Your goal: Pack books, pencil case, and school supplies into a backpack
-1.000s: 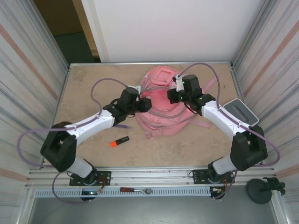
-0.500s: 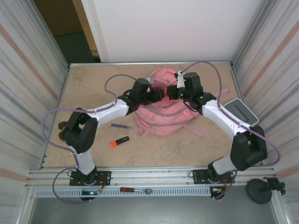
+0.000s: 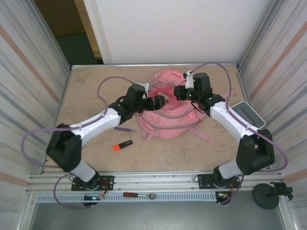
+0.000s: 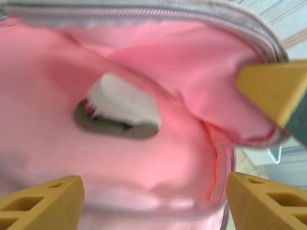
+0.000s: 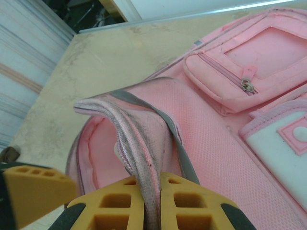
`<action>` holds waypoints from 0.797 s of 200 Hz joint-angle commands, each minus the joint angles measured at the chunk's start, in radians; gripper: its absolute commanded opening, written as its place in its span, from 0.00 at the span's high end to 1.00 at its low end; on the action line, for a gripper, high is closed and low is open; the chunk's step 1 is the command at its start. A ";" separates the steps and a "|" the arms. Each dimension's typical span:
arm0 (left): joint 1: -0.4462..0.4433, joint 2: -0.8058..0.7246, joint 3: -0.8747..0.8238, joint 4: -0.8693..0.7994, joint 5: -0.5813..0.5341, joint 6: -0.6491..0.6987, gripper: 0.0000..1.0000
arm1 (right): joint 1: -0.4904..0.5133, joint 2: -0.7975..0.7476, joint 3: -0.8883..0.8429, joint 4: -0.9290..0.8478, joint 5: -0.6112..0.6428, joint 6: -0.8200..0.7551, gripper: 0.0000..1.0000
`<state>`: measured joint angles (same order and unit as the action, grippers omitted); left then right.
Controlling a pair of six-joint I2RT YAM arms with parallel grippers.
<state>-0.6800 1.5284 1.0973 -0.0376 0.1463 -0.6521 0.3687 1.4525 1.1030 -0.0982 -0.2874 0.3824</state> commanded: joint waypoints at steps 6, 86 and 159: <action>0.028 -0.147 -0.105 -0.182 -0.119 0.127 0.21 | -0.020 -0.030 0.000 0.083 0.006 -0.022 1.00; 0.188 -0.405 -0.521 -0.333 -0.293 0.059 0.11 | -0.019 0.000 0.002 0.074 -0.014 -0.045 0.99; 0.172 -0.133 -0.430 -0.170 -0.198 0.073 0.10 | -0.017 0.016 0.000 0.064 -0.037 -0.046 0.99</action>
<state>-0.4938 1.3342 0.5999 -0.2714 -0.0597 -0.5873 0.3660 1.4704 1.0992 -0.0929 -0.3283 0.3550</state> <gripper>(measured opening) 0.903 0.094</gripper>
